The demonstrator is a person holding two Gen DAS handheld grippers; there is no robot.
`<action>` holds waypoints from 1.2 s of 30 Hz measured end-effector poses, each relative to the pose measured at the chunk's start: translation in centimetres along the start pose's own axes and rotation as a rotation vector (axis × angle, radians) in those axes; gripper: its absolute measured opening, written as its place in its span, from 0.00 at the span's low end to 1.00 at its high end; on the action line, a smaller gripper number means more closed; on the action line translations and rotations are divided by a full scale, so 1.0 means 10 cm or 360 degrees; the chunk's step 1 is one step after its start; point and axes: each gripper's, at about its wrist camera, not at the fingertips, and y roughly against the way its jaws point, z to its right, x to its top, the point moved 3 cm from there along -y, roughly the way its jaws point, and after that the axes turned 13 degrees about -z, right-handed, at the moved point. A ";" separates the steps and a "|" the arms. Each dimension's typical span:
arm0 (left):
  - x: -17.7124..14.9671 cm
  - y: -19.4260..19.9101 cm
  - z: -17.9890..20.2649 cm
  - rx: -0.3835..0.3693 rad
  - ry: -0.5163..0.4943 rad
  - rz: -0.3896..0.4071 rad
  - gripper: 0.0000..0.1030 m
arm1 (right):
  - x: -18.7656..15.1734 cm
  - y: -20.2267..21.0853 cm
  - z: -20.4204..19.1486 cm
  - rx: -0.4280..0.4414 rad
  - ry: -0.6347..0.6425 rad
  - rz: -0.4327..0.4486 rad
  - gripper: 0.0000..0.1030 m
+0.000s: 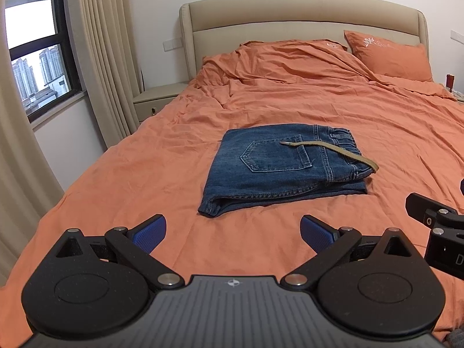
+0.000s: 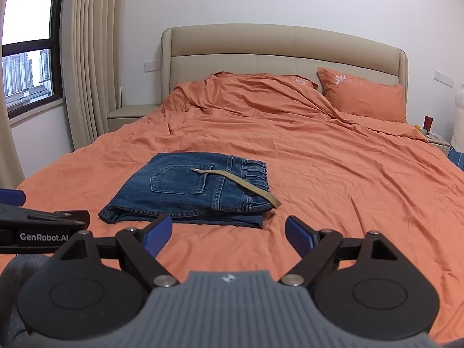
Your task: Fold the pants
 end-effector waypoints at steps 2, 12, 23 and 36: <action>0.00 0.00 0.01 0.0000 -0.0007 0.0001 1.00 | 0.00 0.00 0.00 -0.0001 0.0002 0.0001 0.79; 0.01 0.00 0.02 0.0001 -0.0011 0.0003 1.00 | -0.01 0.01 0.02 0.0001 -0.0005 0.0002 0.79; 0.03 0.04 0.03 -0.0022 -0.0047 0.0025 1.00 | -0.01 0.01 0.02 -0.0001 -0.0014 -0.0001 0.79; 0.05 0.07 0.02 -0.0046 -0.0064 0.0046 1.00 | 0.01 0.02 0.00 -0.0002 -0.0023 -0.0006 0.79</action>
